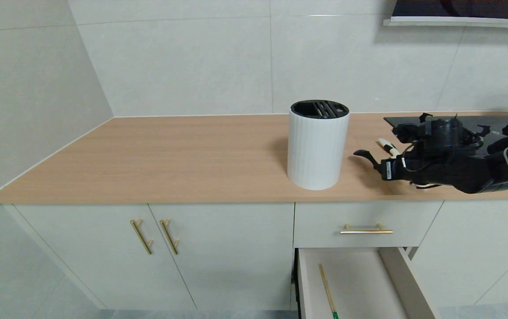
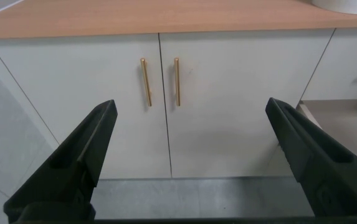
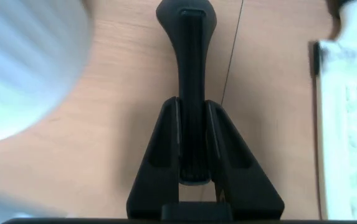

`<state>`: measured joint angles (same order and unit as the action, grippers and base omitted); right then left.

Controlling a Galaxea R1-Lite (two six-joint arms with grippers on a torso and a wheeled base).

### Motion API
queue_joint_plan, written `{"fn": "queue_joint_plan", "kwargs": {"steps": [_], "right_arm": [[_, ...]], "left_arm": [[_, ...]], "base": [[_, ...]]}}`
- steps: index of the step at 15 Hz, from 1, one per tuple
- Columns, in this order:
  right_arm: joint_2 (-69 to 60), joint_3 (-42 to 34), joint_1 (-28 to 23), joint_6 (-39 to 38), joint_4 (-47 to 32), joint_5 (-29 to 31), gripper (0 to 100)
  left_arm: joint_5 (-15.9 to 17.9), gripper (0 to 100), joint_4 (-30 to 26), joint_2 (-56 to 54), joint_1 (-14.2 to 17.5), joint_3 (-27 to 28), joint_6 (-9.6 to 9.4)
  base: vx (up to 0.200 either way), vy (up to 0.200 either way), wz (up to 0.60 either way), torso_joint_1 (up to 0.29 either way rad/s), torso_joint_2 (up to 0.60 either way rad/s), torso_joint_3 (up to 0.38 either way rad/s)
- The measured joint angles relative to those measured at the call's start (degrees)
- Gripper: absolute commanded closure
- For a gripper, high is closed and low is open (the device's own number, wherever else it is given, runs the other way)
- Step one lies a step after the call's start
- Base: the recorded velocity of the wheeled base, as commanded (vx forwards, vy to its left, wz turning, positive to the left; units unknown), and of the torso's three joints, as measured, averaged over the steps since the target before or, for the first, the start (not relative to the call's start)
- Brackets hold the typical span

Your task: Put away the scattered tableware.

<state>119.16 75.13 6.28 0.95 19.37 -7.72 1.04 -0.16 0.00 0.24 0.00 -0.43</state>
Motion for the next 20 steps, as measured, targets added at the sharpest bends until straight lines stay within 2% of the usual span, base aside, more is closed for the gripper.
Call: {"fn": "queue_joint_plan", "kwargs": {"steps": [5, 9, 16, 20], "right_arm": [[-13.76, -8.63, 1.24, -4.58, -8.62, 2.88, 100], [-23.00, -18.66, 2.97, -5.77, -11.17, 6.52, 100], [-30.71, -31.81, 5.64, -5.96, -9.44, 8.16, 100], [-30.33, -37.71, 5.71, -5.81, -0.99, 8.23, 100]], "left_arm": [[0.02, 0, 0.00, 0.00, 0.00, 0.00, 0.00], [0.00, 0, -0.02, 0.00, 0.00, 0.00, 0.00], [0.00, 0, -0.02, 0.00, 0.00, 0.00, -0.01], [0.02, 0, -0.02, 0.00, 0.00, 0.00, 0.00]], "base": [[0.000, 0.000, 0.00, 0.000, 0.00, 0.000], [0.000, 0.000, 0.00, 0.000, 0.00, 0.000], [0.000, 0.000, 0.00, 0.000, 0.00, 0.000], [0.000, 0.000, 0.00, 0.000, 0.00, 0.000]]}}
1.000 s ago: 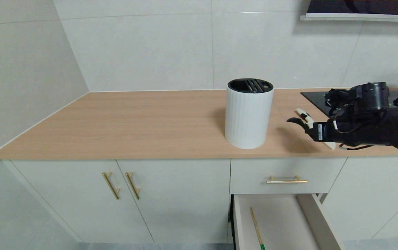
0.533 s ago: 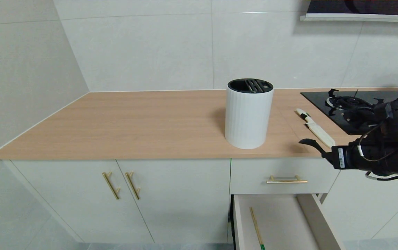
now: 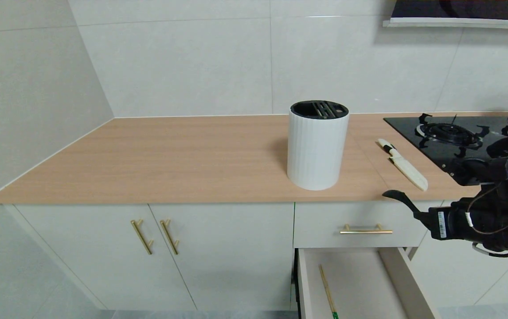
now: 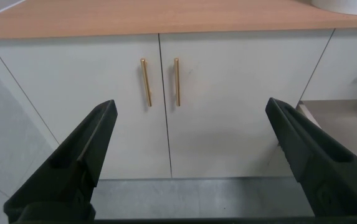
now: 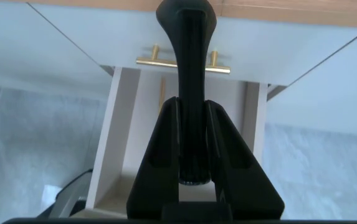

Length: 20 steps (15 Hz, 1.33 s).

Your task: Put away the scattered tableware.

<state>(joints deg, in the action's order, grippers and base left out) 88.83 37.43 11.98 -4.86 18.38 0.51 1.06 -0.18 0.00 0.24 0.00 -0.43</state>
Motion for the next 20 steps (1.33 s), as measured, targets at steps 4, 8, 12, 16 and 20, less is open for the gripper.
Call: {"fn": "queue_joint_plan", "kwargs": {"steps": [4, 8, 12, 16, 20], "right_arm": [[1.11, -2.21, -0.11, 0.09, 1.73, -0.02, 100], [1.62, -2.73, -0.13, 0.13, 1.76, -0.05, 100], [3.12, -2.89, -0.11, 0.13, 1.78, -0.07, 100], [5.16, -3.15, -0.06, 0.11, 2.68, 0.00, 100], [6.97, -4.44, -0.06, 0.29, 6.05, 0.02, 100]], "left_arm": [[-0.02, 0, 0.00, 0.00, 0.00, 0.00, 0.05], [0.00, 0, 0.00, 0.00, 0.00, 0.00, 0.00], [-0.02, 0, 0.00, 0.00, 0.00, 0.00, 0.00], [0.00, 0, 0.00, -0.02, -0.02, 0.00, 0.00], [-0.02, 0, 0.00, 0.00, 0.00, 0.00, 0.00]], "base": [[0.000, 0.000, 0.00, 0.000, 0.00, 0.000], [0.000, 0.000, 0.00, 0.000, 0.00, 0.000], [0.000, 0.000, 0.00, 0.000, 0.00, 0.000], [0.000, 0.000, 0.00, -0.016, 0.04, 0.025], [0.000, 0.000, 0.00, -0.166, 0.41, 0.229]]}}
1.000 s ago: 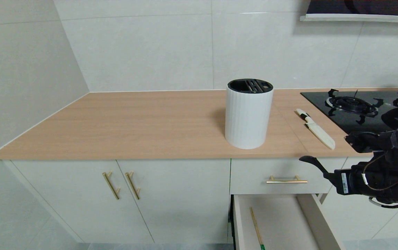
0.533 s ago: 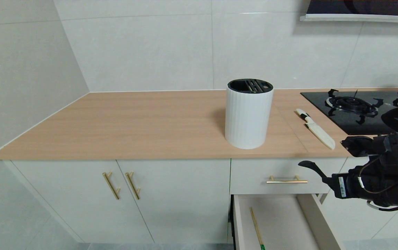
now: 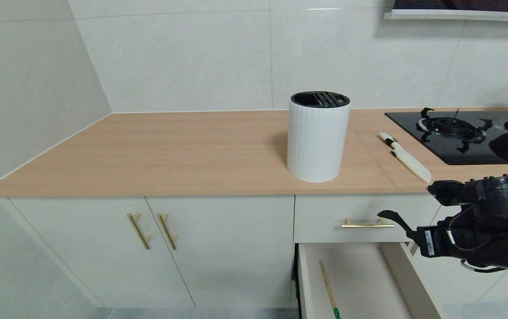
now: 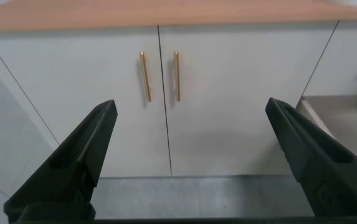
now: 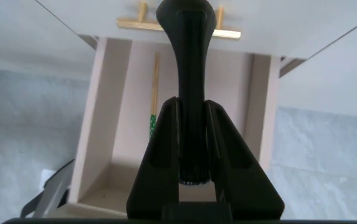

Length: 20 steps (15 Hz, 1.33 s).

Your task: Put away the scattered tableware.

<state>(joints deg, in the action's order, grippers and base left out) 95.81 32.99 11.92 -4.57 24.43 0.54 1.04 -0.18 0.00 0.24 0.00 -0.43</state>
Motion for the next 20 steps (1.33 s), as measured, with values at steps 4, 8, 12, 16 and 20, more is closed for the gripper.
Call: {"fn": "queue_joint_plan", "kwargs": {"steps": [4, 8, 12, 16, 20], "right_arm": [[0.91, -0.63, 0.00, 0.77, 0.33, -0.02, 100], [1.35, -0.79, 0.00, 0.78, 0.44, -0.02, 100], [1.99, -0.85, 0.06, 0.78, 0.50, -0.02, 100], [2.51, -0.85, 0.11, 0.78, 0.52, 0.00, 100], [2.82, -0.90, 0.15, 0.78, 0.52, -0.02, 100]], "left_arm": [[0.02, 0, 0.00, 0.00, 0.00, 0.00, 0.05], [0.00, 0, 0.02, 0.00, 0.00, 0.00, 0.02], [0.02, 0, 0.02, 0.00, -0.02, 0.00, 0.00], [0.02, 0, 0.00, 0.00, 0.00, 0.00, 0.00], [0.02, 0, 0.00, 0.00, 0.00, 0.00, 0.00]], "base": [[0.000, 0.000, 0.00, -0.196, 0.48, 0.285], [0.000, 0.000, 0.00, -0.179, 0.48, 0.292], [0.000, 0.000, 0.00, -0.155, 0.46, 0.306], [0.000, 0.000, 0.00, -0.116, 0.45, 0.328], [0.000, 0.000, 0.00, -0.030, 0.15, 0.111]]}}
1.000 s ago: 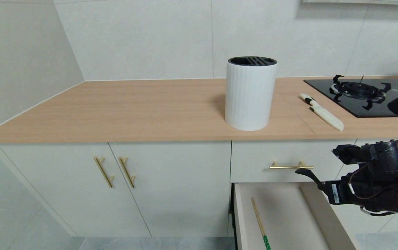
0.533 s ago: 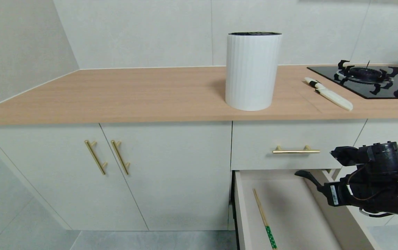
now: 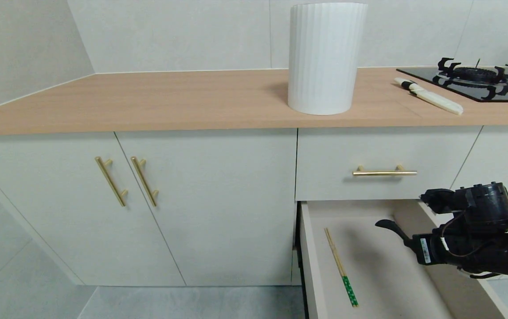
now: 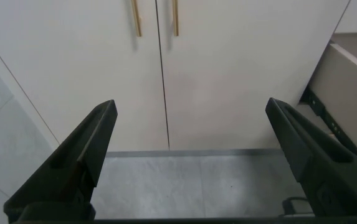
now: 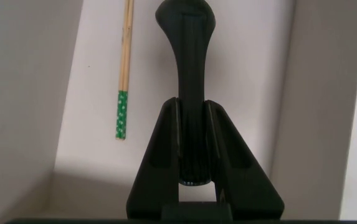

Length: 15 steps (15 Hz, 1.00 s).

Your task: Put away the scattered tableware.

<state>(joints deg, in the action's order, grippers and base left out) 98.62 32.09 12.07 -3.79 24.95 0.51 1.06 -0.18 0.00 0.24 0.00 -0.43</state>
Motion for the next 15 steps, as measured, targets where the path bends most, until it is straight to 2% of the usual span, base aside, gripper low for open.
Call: {"fn": "queue_joint_plan", "kwargs": {"steps": [8, 15], "right_arm": [[2.95, 0.27, 0.16, 2.67, 0.35, -0.13, 100], [15.79, 0.32, 1.49, -1.65, 14.92, 1.23, 100]], "left_arm": [[0.00, 0, 0.00, 0.00, 0.00, 0.00, 0.00], [0.00, 0, 0.02, 0.00, 0.00, 0.00, 0.02]], "base": [[0.000, 0.000, 0.00, 0.000, 0.00, 0.000], [0.000, 0.000, 0.00, 0.000, 0.00, 0.000]]}}
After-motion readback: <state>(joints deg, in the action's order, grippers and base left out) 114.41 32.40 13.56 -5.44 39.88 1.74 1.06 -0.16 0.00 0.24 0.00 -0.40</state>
